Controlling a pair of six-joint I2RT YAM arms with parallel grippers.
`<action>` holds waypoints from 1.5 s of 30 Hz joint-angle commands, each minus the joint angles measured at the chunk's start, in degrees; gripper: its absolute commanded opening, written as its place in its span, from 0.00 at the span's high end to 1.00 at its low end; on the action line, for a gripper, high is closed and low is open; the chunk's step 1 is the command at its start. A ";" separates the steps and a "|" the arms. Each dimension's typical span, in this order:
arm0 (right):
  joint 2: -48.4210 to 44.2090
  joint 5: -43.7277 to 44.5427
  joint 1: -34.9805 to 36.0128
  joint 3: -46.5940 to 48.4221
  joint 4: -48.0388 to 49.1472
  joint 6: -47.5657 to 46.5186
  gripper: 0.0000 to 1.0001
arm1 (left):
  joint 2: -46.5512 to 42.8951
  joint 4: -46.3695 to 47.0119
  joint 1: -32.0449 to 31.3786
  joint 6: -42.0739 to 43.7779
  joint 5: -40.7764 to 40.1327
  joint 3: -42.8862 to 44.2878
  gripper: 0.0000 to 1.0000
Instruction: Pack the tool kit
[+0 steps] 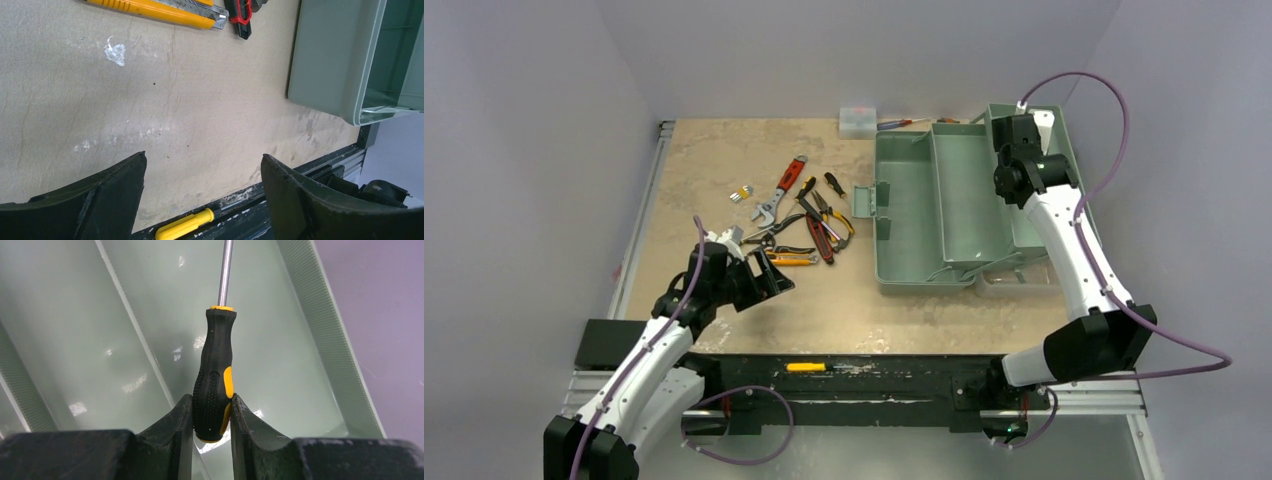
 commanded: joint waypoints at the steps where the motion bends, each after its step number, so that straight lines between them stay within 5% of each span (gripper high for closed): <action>1: -0.69 -3.48 -1.85 -0.75 2.00 -0.26 0.88 | 0.32 0.60 0.15 -0.78 -3.11 0.52 0.18; 5: -2.54 -5.22 -2.19 -1.77 2.59 0.33 0.56 | 0.66 0.54 0.15 -2.83 -5.52 0.69 0.17; 11: -4.89 -6.64 -2.20 -1.02 2.01 0.47 0.39 | 0.88 0.05 0.15 -4.68 -8.12 1.52 0.16; 20: -10.92 -21.40 -2.11 -1.58 3.79 -1.65 0.36 | 3.78 1.91 0.15 -15.46 -14.81 2.49 0.14; 28: -12.59 -39.04 -1.84 -1.46 6.72 -3.33 0.37 | 15.79 -2.77 0.15 -26.42 -21.76 9.78 0.19; 45: -12.46 -43.26 -0.62 -3.42 9.46 -4.07 0.38 | 41.03 -25.58 0.11 -33.80 -28.86 35.58 0.36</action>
